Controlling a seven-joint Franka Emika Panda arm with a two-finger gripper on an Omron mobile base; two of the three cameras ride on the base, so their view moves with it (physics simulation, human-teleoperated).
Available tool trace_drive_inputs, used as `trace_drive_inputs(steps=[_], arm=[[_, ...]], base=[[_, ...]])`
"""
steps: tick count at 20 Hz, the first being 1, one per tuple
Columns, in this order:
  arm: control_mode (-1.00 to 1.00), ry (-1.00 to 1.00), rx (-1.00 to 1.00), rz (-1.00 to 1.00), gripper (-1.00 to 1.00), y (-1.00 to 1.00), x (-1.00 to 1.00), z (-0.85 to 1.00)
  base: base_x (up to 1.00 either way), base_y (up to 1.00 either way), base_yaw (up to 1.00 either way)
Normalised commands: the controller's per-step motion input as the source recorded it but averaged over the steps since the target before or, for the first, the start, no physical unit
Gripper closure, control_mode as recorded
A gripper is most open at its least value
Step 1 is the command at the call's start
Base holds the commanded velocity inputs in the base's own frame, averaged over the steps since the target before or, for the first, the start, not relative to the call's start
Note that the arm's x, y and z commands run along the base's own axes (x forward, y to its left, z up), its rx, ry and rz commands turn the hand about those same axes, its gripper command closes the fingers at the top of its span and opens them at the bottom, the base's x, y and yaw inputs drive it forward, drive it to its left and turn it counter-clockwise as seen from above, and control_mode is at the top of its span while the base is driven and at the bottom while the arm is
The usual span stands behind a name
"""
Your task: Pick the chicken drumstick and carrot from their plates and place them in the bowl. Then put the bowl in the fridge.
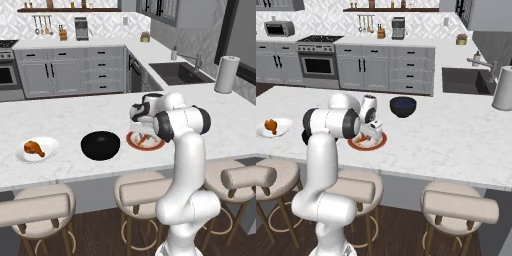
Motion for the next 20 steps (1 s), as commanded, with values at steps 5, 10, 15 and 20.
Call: trace_drive_inputs(steps=[5, 10, 15, 20], arm=[[-1.0, -0.01, 0.0, 0.0, 1.0, 0.24, -0.23, 0.92], [-1.0, 0.0, 0.0, 0.0, 1.0, 0.81, -0.12, 0.98], [-1.0, 0.0, 0.0, 0.0, 1.0, 1.0, -0.17, 0.55], [-1.0, 0.05, -0.02, 0.01, 1.0, 0.98, -0.66, 0.05]], base=[[0.0, 0.0, 0.0], [0.0, 0.0, 0.0], [0.0, 0.0, 0.0], [0.0, 0.0, 0.0]])
